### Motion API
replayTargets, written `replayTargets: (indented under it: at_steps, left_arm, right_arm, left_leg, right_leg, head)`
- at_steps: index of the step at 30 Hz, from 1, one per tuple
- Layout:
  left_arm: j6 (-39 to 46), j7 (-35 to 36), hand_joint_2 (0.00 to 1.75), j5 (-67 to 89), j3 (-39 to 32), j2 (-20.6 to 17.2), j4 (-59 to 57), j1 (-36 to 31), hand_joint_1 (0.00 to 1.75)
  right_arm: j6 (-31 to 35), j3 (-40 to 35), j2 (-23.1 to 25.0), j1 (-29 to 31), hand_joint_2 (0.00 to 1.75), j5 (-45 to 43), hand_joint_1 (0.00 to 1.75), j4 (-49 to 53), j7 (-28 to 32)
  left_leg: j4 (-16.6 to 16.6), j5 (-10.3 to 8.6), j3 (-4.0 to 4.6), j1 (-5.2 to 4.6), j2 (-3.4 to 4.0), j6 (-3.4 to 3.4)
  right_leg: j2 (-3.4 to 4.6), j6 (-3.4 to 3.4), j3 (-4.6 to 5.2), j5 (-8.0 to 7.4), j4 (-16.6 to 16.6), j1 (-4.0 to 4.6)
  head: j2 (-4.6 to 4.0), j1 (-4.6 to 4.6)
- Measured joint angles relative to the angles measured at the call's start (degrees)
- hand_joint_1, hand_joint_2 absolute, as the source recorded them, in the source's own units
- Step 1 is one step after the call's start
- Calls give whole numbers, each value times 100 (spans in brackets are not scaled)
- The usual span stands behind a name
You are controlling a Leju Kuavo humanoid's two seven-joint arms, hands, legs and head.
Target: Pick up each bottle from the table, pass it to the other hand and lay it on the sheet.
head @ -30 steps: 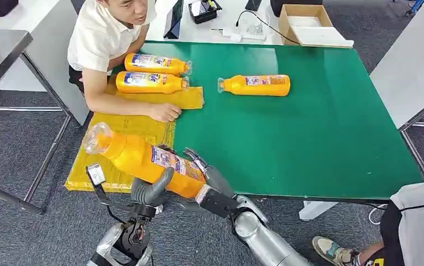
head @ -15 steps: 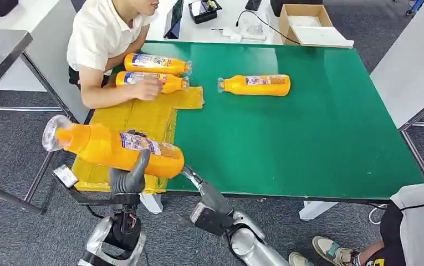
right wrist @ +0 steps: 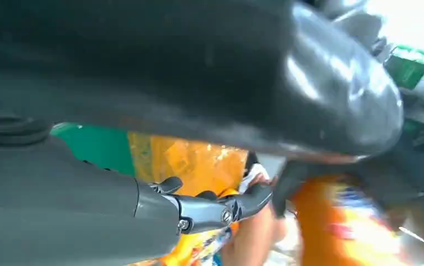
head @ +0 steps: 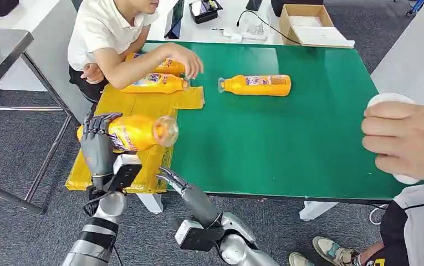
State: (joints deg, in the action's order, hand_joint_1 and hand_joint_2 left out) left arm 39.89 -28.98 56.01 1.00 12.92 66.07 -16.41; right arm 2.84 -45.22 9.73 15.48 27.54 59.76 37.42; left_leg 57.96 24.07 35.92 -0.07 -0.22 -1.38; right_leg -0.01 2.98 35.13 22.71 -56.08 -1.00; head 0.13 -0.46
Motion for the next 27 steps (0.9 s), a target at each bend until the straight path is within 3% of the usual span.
replayTargets:
  at_steps: [4, 9, 14, 18, 27]
  left_arm:
    - [0, 1041, 175, 2234, -434, -46, -890, -485, 175]
    - [-150, 2134, 175, 2884, -312, -208, -2279, -1152, 175]
    - [-173, 2157, 175, 2886, -303, -212, -2330, -1190, 175]
    - [-866, 2786, 175, 2886, -126, -313, -3661, -1813, 175]
    - [-1277, 2873, 175, 2768, -14, -365, -4266, -2054, 175]
  right_arm:
    - [-101, -125, -2, 39, 0, -112, 0, 151, 129]
    - [-354, -290, -2, 43, 0, -238, 0, 557, 146]
    - [-356, -297, -2, 43, 0, -243, 0, 571, 146]
    - [-485, -487, 17, 41, 0, -374, 0, 911, 129]
    - [-500, -548, 17, 40, 0, -428, 0, 968, 127]
  left_leg:
    - [0, -5, 0, 2, -9, 4]
    - [0, -6, 0, 3, -6, 5]
    - [0, -6, 0, 3, -7, 5]
    - [0, -5, 3, 2, -5, 6]
    - [0, -5, 3, 2, -6, 6]
  right_leg:
    - [-3, 0, 0, 0, -2, 1]
    - [-1, -1, 1, -1, -4, 2]
    - [-2, -1, 0, -1, -4, 2]
    - [-1, -1, 1, 0, -3, 1]
    - [-1, -1, 2, 0, -3, 1]
  head:
    - [0, 0]
    - [0, 2]
    - [0, 0]
    - [0, 2]
    - [0, 0]
